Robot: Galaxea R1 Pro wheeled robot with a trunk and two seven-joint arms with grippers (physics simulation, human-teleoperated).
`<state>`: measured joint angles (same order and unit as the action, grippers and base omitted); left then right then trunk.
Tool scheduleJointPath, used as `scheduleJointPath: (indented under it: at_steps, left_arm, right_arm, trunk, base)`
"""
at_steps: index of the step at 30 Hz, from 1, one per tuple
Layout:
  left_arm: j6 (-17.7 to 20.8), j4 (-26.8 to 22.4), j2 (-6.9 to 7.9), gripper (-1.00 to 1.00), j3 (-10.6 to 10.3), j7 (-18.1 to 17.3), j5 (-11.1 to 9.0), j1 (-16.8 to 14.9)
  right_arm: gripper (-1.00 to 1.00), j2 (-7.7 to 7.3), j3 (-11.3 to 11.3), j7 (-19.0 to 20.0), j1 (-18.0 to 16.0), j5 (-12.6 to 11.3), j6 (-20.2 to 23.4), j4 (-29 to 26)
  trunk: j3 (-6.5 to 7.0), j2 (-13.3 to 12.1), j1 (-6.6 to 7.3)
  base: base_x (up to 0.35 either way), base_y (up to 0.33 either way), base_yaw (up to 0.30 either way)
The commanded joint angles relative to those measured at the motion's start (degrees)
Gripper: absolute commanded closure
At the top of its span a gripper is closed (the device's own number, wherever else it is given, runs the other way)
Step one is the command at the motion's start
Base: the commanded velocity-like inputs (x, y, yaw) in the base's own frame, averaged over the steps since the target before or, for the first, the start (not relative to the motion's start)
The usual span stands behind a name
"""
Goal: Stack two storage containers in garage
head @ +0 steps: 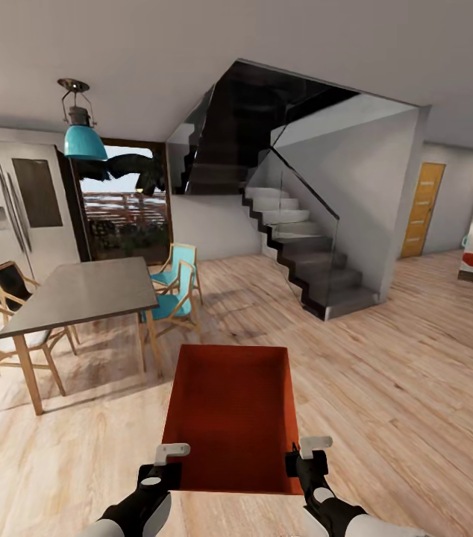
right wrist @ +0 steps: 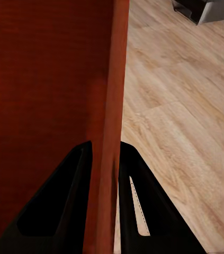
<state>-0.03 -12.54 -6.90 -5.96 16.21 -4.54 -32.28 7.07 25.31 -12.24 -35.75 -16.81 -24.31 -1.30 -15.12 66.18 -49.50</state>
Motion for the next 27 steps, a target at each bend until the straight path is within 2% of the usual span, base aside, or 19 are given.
scheduleJointPath:
  at_steps: [1, 8, 20, 27]
  left_arm:
    - [0.03, 0.21, 0.04, 1.00, -0.28, 0.67, -1.00, 0.02]
    - [0.03, 0.23, 0.06, 1.00, -0.24, 0.58, -1.00, 0.02]
    - [0.03, 0.15, 0.05, 1.00, -0.28, 0.58, -0.95, 0.02]
    - [0.03, 0.15, 0.07, 1.00, -0.34, 0.58, -0.93, 0.02]
  right_arm:
    - [1.00, 0.03, -1.48, -0.59, -0.11, -1.29, -3.40, -0.02]
    - [1.00, 0.05, -1.48, -0.59, -0.11, -1.29, -3.38, -0.02]
    - [1.00, 0.04, -1.48, -0.59, -0.11, -1.29, -3.39, -0.04]
    - [1.00, 0.05, -1.41, -0.59, -0.11, -1.20, -3.38, -0.03]
  trunk:
    - [-0.05, 0.05, 0.00]
    - [0.08, 0.05, 0.00]
    - [0.15, 0.05, 0.00]
    - [0.15, 0.05, 0.00]
  base:
    - [0.000, 0.000, -0.283]
    - [0.064, 0.000, -0.283]
    - [0.300, 0.000, -0.283]
    - [0.322, 0.000, -0.047]
